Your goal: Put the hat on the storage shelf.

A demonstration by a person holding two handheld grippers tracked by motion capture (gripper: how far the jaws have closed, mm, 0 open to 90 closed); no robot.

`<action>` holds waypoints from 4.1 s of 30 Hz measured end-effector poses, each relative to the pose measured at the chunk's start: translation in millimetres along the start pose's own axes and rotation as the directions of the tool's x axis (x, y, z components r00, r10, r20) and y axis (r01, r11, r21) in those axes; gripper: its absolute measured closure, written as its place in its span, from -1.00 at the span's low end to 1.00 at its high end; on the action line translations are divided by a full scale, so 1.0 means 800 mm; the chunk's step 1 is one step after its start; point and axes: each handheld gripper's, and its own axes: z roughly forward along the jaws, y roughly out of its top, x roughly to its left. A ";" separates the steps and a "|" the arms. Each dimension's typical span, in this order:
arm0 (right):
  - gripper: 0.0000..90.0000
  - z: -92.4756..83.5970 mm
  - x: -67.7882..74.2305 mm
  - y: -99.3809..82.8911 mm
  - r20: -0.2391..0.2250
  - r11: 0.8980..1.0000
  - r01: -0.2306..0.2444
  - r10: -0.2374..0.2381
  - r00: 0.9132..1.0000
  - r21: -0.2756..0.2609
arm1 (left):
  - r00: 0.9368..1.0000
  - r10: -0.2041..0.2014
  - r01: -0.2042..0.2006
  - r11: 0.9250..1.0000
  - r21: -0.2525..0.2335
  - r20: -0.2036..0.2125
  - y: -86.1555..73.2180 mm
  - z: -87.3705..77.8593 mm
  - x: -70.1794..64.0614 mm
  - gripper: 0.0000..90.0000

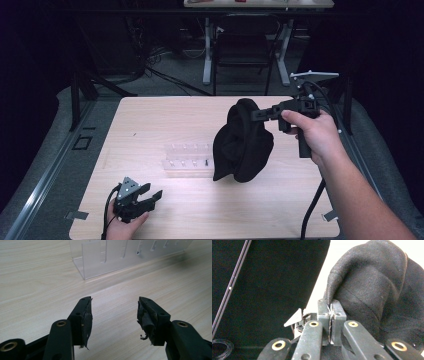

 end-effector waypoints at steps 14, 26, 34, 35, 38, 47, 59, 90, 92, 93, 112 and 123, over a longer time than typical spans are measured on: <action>0.97 0.021 0.003 0.017 0.010 1.000 0.014 -0.013 1.000 -0.022 | 1.000 0.005 -0.005 1.000 0.004 0.005 0.001 -0.001 0.001 0.02; 0.97 0.039 0.002 0.028 0.016 0.999 0.012 -0.011 1.000 -0.037 | 1.000 0.006 -0.006 1.000 0.001 0.008 0.002 -0.002 0.001 0.02; 0.97 0.046 0.000 0.032 0.016 0.999 0.009 -0.009 1.000 -0.043 | 1.000 0.006 -0.006 1.000 -0.003 0.007 0.001 -0.001 0.000 0.02; 0.97 0.047 0.000 0.033 0.019 0.999 0.010 -0.009 1.000 -0.045 | 1.000 0.002 -0.002 1.000 -0.003 0.007 0.001 -0.001 0.000 0.02; 0.97 0.051 -0.002 0.035 0.025 0.999 0.009 -0.008 1.000 -0.048 | 1.000 0.002 -0.002 1.000 -0.006 0.012 0.002 -0.001 -0.001 0.02; 0.97 0.060 -0.004 0.039 0.042 0.999 0.012 -0.009 0.999 -0.051 | 0.999 -0.022 0.023 0.999 -0.023 0.044 0.010 -0.005 -0.006 0.02; 0.96 0.072 0.003 0.041 0.041 0.999 0.023 -0.021 0.999 -0.040 | 0.997 0.052 -0.049 0.997 -0.056 0.051 0.048 -0.007 -0.021 0.05; 0.96 0.102 0.019 0.041 -0.023 0.999 0.036 -0.037 0.999 -0.037 | 0.977 0.184 -0.177 0.981 -0.075 0.111 0.125 0.043 -0.085 0.27; 0.96 0.102 0.019 0.041 -0.025 0.999 0.037 -0.038 0.999 -0.035 | 0.974 0.197 -0.189 0.979 -0.072 0.111 0.127 0.045 -0.088 0.27; 0.96 0.103 0.020 0.041 -0.026 0.999 0.039 -0.039 0.999 -0.032 | 0.973 0.205 -0.198 0.978 -0.068 0.111 0.127 0.046 -0.090 0.30; 0.96 0.108 0.021 0.039 -0.037 0.999 0.035 -0.037 0.999 -0.033 | 0.963 0.243 -0.240 0.970 -0.043 0.114 0.137 0.069 -0.118 0.55; 0.96 0.109 0.022 0.037 -0.035 0.999 0.042 -0.044 0.998 -0.029 | 0.957 0.281 -0.279 0.959 -0.041 0.077 0.137 0.072 -0.120 0.78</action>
